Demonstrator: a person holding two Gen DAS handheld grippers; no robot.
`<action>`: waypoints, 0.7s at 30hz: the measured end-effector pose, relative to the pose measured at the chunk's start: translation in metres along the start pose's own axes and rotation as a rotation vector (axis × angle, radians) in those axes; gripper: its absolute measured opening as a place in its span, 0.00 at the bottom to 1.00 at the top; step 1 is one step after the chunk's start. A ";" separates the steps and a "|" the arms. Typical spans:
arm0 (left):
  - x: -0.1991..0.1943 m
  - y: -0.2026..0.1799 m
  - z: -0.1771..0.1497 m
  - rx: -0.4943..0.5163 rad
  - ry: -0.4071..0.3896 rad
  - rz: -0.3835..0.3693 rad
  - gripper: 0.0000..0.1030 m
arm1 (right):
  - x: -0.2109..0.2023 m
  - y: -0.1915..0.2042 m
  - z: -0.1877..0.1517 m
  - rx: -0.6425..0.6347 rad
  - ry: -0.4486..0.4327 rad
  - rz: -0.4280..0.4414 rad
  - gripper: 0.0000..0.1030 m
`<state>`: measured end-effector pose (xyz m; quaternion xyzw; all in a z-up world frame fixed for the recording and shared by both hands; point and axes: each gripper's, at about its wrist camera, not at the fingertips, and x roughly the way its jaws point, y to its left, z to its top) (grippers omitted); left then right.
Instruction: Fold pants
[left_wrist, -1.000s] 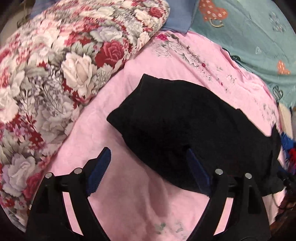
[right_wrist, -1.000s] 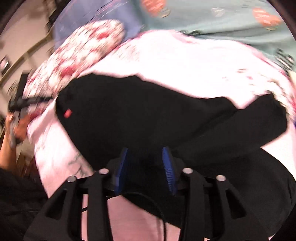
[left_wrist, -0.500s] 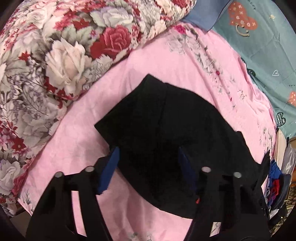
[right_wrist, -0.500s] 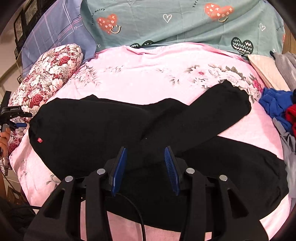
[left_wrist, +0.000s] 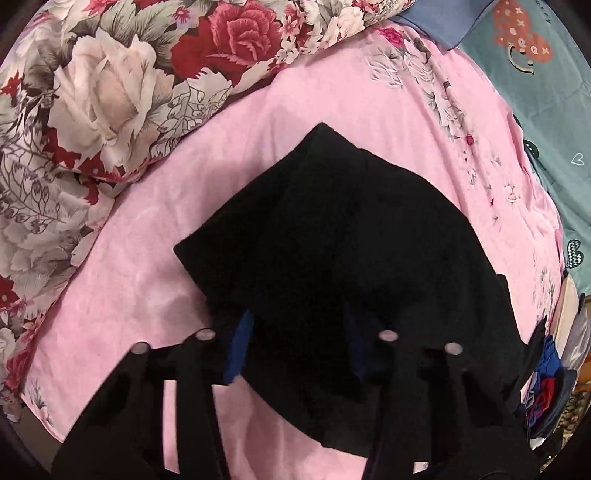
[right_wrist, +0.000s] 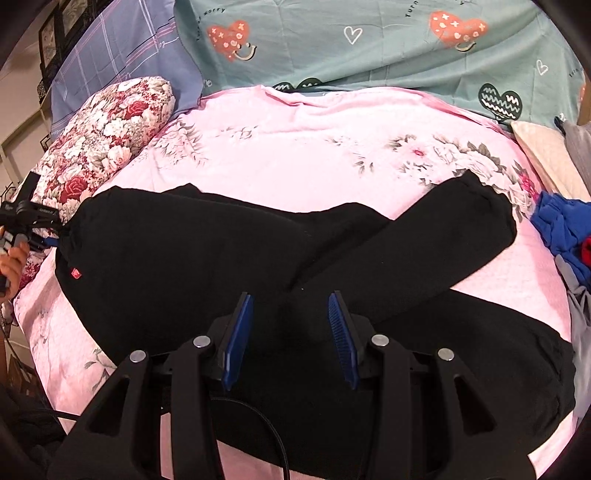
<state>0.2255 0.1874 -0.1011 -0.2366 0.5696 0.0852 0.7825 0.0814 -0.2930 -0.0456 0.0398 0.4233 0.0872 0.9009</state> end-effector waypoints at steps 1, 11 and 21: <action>-0.004 -0.003 -0.002 0.019 -0.021 0.014 0.27 | 0.001 0.001 0.000 -0.002 0.002 -0.003 0.42; -0.065 -0.023 -0.023 0.167 -0.142 0.053 0.17 | 0.002 0.006 0.000 -0.002 0.010 -0.025 0.42; -0.040 0.010 -0.021 0.125 -0.097 0.107 0.22 | 0.001 0.016 -0.002 -0.020 0.019 -0.038 0.42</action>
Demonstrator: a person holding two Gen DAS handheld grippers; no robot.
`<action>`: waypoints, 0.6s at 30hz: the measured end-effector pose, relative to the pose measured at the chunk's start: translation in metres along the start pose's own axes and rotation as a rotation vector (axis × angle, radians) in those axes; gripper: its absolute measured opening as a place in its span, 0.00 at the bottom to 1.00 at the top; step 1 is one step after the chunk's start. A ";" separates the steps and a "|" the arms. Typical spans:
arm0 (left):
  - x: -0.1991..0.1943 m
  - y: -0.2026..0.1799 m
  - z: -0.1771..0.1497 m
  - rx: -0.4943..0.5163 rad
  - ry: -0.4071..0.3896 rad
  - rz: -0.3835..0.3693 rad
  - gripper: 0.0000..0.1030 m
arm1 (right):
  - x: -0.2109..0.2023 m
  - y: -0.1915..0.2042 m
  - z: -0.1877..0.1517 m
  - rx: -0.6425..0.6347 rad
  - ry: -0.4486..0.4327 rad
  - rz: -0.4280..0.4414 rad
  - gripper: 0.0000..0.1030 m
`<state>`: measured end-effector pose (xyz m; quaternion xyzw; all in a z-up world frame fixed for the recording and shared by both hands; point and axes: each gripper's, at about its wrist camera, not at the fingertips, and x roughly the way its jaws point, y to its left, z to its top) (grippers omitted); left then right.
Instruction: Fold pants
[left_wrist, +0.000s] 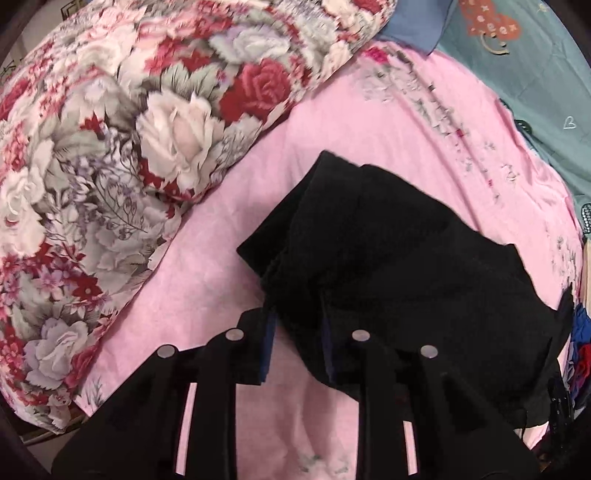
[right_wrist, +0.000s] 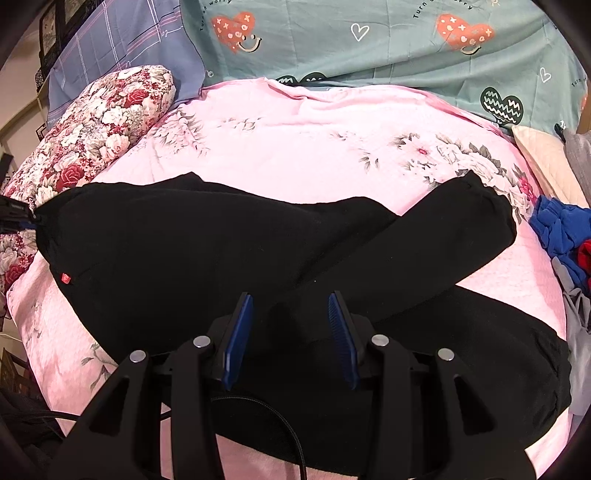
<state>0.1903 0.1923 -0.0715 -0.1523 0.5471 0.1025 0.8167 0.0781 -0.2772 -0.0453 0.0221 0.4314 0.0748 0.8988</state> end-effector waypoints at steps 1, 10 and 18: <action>0.006 0.002 0.001 -0.002 0.007 0.003 0.23 | 0.000 0.000 0.000 0.000 0.002 -0.002 0.42; 0.032 0.001 0.009 0.087 -0.087 0.241 0.89 | -0.002 -0.004 -0.001 0.019 0.021 -0.024 0.42; -0.026 -0.001 -0.008 0.076 -0.228 0.255 0.89 | 0.001 -0.023 0.004 0.103 0.037 -0.056 0.42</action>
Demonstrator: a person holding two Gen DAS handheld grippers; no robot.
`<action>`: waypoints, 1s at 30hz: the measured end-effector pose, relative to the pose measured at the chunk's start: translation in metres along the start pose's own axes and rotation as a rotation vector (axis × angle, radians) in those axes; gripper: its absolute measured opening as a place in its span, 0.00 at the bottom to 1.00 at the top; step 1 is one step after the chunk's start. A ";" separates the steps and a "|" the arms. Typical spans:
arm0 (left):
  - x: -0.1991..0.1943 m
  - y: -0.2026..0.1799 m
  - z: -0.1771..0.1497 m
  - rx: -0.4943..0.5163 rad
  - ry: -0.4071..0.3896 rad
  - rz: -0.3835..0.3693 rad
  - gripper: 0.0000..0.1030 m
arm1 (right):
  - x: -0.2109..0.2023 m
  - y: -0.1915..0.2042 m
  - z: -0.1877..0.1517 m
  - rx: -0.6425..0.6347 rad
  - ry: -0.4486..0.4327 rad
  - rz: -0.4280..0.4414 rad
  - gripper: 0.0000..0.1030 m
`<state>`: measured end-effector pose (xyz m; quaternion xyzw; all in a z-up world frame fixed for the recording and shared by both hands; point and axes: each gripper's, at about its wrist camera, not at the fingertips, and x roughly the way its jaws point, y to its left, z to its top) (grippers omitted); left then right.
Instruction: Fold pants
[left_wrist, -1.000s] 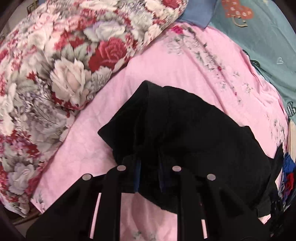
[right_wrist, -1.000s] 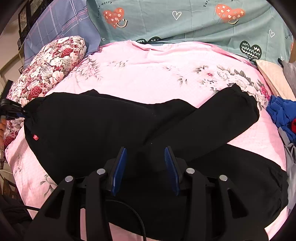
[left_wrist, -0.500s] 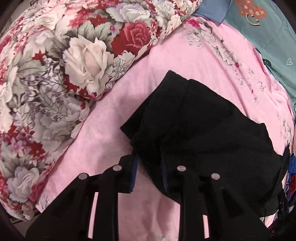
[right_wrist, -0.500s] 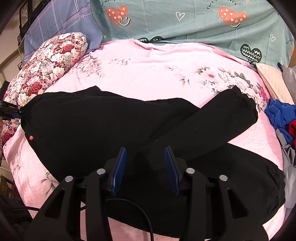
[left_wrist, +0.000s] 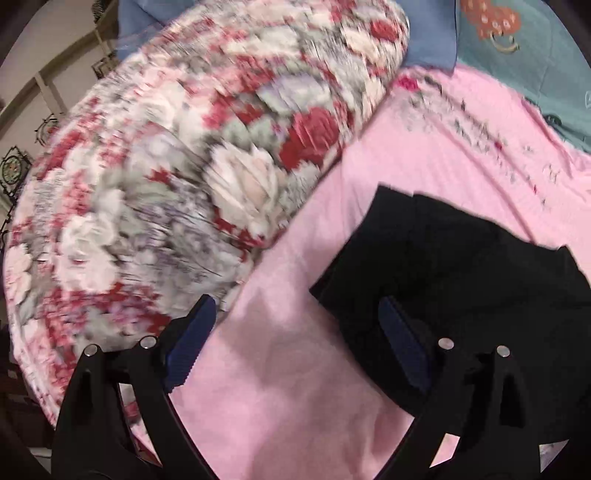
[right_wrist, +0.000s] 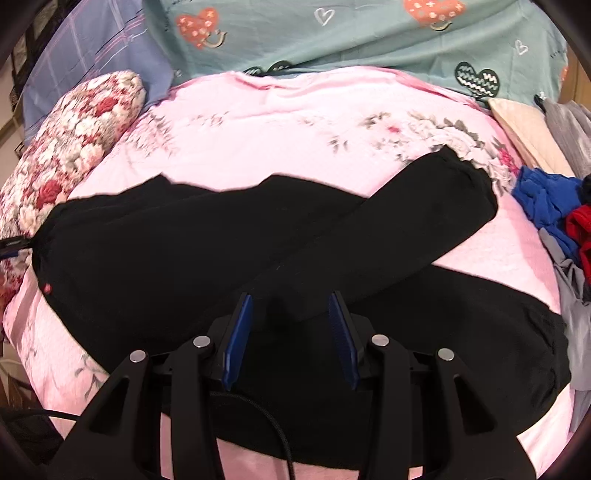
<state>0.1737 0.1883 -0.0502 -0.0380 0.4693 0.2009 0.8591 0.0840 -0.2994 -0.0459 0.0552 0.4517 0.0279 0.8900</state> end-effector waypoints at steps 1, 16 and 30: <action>-0.013 0.001 0.001 -0.016 -0.028 -0.017 0.89 | -0.001 -0.003 0.003 0.010 -0.005 -0.007 0.42; 0.009 -0.108 -0.058 0.115 0.214 -0.364 0.92 | 0.056 -0.121 0.111 0.311 0.057 -0.217 0.44; 0.004 -0.110 -0.068 0.177 0.207 -0.351 0.96 | 0.131 -0.143 0.149 0.401 0.175 -0.277 0.44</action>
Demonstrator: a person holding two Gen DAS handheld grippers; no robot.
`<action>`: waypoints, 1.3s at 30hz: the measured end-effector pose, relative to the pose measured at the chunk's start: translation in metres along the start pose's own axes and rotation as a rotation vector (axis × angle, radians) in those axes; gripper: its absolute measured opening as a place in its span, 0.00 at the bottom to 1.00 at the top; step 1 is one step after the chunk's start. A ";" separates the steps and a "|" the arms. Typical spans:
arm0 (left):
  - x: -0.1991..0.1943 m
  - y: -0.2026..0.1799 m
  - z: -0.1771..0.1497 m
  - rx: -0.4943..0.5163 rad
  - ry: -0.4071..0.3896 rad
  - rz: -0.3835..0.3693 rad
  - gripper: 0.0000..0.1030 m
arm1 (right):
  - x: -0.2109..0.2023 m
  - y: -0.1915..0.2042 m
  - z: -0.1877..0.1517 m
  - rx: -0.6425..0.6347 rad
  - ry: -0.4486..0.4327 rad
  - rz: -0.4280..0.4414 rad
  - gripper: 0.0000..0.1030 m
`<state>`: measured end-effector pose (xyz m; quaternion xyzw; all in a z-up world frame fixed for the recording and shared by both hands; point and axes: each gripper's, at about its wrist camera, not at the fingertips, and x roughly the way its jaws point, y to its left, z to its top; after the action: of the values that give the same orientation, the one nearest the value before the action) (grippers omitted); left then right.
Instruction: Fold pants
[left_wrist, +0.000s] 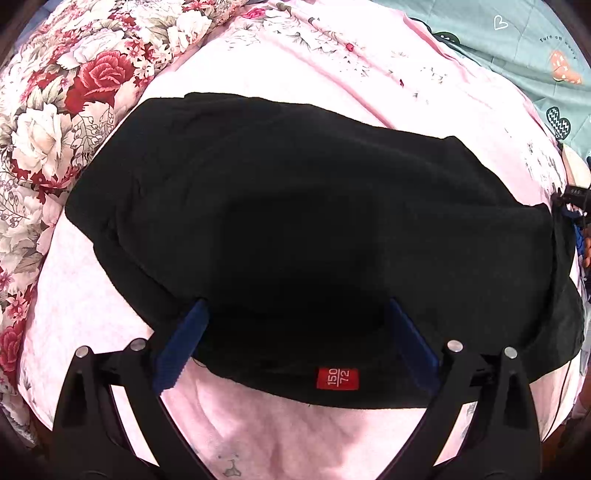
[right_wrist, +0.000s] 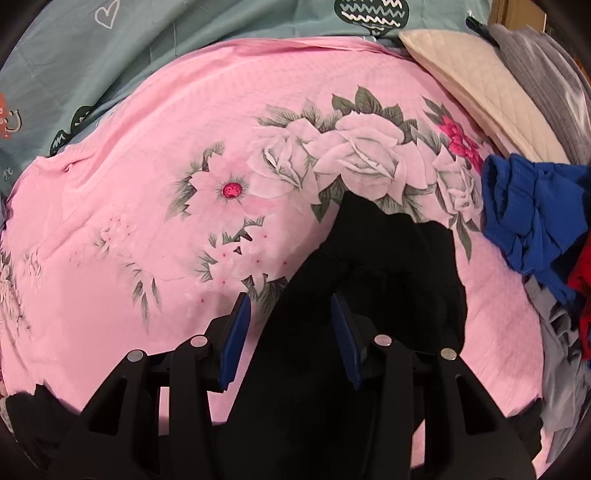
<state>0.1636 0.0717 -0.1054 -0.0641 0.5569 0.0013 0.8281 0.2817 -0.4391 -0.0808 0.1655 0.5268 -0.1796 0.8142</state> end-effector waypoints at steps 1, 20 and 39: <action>0.000 0.001 0.000 -0.002 0.004 -0.002 0.96 | 0.004 0.000 -0.001 -0.008 0.011 -0.010 0.43; -0.001 0.018 0.008 -0.049 0.034 -0.131 0.98 | -0.141 -0.110 -0.075 0.168 -0.332 0.124 0.06; -0.001 0.013 0.009 -0.058 0.028 -0.093 0.98 | -0.122 -0.198 -0.180 0.353 -0.193 0.207 0.36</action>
<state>0.1706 0.0859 -0.1029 -0.1140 0.5645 -0.0220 0.8172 -0.0007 -0.5170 -0.0551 0.3406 0.3871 -0.1995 0.8333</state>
